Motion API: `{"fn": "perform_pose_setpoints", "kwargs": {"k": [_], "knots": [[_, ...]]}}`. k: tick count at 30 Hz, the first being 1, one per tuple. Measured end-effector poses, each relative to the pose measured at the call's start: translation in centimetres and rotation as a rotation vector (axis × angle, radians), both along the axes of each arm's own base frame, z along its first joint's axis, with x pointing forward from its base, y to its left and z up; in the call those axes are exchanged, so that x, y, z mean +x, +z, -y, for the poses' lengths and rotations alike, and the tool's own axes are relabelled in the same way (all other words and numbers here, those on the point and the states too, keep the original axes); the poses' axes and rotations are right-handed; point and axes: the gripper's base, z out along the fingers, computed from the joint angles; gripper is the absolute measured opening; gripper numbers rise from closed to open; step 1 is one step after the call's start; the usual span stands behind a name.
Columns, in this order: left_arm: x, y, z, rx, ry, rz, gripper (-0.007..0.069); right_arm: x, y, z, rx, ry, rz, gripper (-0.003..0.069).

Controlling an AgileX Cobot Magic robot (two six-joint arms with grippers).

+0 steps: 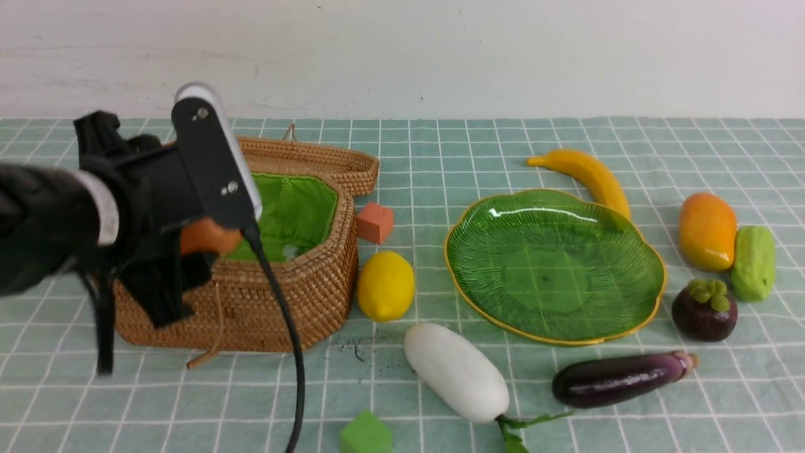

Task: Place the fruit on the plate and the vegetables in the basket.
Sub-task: Grab a potato with your left arm and place it in the basket on the left

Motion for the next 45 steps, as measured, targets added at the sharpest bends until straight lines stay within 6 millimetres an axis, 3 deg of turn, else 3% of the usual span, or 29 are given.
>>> {"fn": "perform_pose_setpoints", "kwargs": {"k": [6,17,31,40,45], "knots": [[4.0,-0.9,-0.1,0.042,0.039,-0.029,0.0555,0.0,0.0,0.0,-0.001,-0.001,0.003,0.0125],[6.3,-3.6,0.4,0.186,-0.021,-0.047,0.0555,0.1,0.0,0.0,0.001,-0.005,0.004,0.0132],[6.7,-3.7,0.5,0.082,0.053,-0.017,0.0555,-0.1,-0.3,-0.2,-0.023,0.028,-0.031,0.0141],[6.7,-3.3,0.4,0.018,0.11,0.009,0.0627,0.1,-0.8,0.1,-0.036,-0.013,-0.092,0.0144],[6.5,-2.7,0.3,-0.003,0.121,0.026,0.0608,0.1,-1.2,0.2,-0.065,-0.024,-0.124,0.0148]]}}
